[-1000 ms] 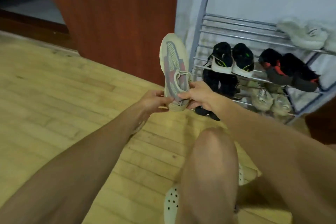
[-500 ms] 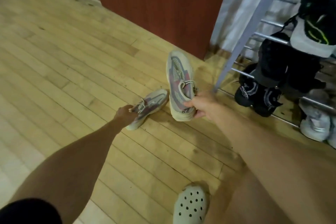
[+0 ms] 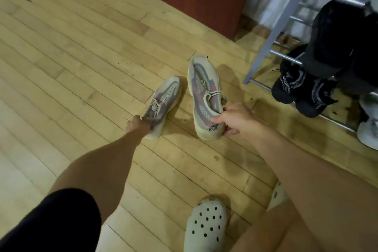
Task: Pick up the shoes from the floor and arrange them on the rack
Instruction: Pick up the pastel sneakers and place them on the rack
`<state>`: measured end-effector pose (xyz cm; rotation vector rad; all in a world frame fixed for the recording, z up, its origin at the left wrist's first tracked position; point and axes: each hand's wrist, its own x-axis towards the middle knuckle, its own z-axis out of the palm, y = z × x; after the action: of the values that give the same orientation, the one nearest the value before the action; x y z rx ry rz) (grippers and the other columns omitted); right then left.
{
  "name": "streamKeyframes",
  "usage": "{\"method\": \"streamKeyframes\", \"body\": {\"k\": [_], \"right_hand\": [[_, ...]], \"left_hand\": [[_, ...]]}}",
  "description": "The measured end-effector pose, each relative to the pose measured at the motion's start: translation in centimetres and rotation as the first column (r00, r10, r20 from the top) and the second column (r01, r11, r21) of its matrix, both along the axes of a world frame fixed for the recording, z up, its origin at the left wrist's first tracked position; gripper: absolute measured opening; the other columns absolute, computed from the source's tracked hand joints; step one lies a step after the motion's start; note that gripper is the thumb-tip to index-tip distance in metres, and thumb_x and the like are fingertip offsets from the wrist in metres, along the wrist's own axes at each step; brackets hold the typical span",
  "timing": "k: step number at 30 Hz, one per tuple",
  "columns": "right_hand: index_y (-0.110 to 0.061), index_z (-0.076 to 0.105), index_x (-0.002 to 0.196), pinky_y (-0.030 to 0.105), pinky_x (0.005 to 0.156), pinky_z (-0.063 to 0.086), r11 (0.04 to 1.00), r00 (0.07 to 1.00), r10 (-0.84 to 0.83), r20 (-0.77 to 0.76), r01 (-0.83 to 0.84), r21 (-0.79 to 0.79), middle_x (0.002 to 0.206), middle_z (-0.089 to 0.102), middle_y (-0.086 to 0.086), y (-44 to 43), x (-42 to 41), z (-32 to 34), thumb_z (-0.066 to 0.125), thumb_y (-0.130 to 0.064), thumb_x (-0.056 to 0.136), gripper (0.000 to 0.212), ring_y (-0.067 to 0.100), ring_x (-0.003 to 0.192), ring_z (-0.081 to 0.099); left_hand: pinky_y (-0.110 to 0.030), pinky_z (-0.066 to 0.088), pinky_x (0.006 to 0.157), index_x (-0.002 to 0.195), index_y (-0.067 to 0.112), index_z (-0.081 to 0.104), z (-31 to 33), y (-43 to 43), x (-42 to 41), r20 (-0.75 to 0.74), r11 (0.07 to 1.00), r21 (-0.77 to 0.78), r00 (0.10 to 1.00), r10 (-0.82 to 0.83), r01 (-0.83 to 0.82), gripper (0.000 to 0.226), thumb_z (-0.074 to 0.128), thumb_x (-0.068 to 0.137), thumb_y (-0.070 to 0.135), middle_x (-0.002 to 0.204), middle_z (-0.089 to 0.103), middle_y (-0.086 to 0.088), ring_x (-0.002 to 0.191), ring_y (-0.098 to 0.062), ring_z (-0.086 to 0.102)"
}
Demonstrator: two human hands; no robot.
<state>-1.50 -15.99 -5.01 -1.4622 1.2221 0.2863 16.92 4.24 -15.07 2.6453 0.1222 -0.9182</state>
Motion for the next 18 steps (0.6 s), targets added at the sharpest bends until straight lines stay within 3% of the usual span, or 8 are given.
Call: {"method": "streamKeyframes", "body": {"k": [4,8,11,13,16,18], "right_hand": [[-0.016,0.068,0.083,0.04,0.076,0.06,0.999,0.998,0.045,-0.037,-0.045,0.023,0.096,0.072,0.009,-0.2,-1.0,0.8,0.081,-0.011,0.072,0.018,0.027,0.089,0.069],[-0.008,0.069,0.1,0.039,0.075,0.06,0.998,0.999,0.034,-0.022,-0.033,0.048,0.097,0.069,0.01,0.9,-1.0,2.1,0.081,-0.007,0.072,0.03,0.028,0.087,0.067],[-0.005,0.067,0.11,0.047,0.08,0.059,0.998,1.0,0.011,-0.002,-0.011,0.069,0.107,0.07,0.013,1.9,-0.9,3.3,0.08,-0.004,0.072,0.041,0.033,0.098,0.068],[-0.004,0.067,0.11,0.05,0.079,0.059,0.998,1.0,-0.006,0.016,0.005,0.056,0.108,0.071,0.014,2.5,-1.1,4.4,0.08,-0.002,0.072,0.041,0.034,0.098,0.068],[-0.004,0.067,0.107,0.047,0.078,0.059,1.0,1.0,-0.01,0.024,0.01,0.0,0.107,0.071,0.015,3.2,-1.9,6.5,0.081,-0.002,0.071,0.039,0.033,0.098,0.068],[-0.002,0.067,0.109,0.05,0.081,0.058,0.999,0.999,-0.008,0.035,0.009,-0.032,0.11,0.071,0.016,3.8,-2.6,8.5,0.08,-0.001,0.071,0.041,0.034,0.1,0.068]], "left_hand": [[-0.03,0.044,0.063,0.12,0.004,0.054,-0.5,-0.1,-2.7,-0.002,0.999,-0.027,0.999,0.038,-0.038,0.047,0.062,0.086,0.036,0.11,0.055,-0.014,0.085,-0.024,0.054],[-0.03,0.049,0.062,0.105,0.001,0.055,0.4,-0.6,-3.9,-0.172,0.994,-0.068,0.982,0.076,-0.089,0.034,0.067,0.084,0.026,0.087,0.057,-0.01,0.077,-0.023,0.054],[-0.03,0.054,0.053,0.085,0.001,0.055,1.6,-0.4,-6.0,-0.461,0.928,-0.208,0.868,0.186,-0.309,0.019,0.07,0.084,0.012,0.086,0.06,-0.014,0.064,-0.021,0.056],[-0.03,0.054,0.05,0.08,0.003,0.055,2.9,-0.3,-7.6,-0.606,0.865,-0.231,0.762,0.229,-0.444,0.018,0.069,0.085,0.014,0.08,0.058,-0.011,0.063,-0.021,0.055],[-0.026,0.054,0.045,0.084,0.002,0.055,4.5,0.3,-9.4,-0.687,0.804,-0.256,0.686,0.239,-0.537,0.017,0.065,0.088,0.014,0.08,0.056,-0.01,0.063,-0.021,0.056],[-0.032,0.054,0.056,0.085,0.0,0.055,5.8,1.0,-10.3,-0.712,0.765,-0.3,0.667,0.219,-0.57,0.011,0.063,0.089,0.008,0.082,0.057,-0.012,0.066,-0.021,0.057]]}}
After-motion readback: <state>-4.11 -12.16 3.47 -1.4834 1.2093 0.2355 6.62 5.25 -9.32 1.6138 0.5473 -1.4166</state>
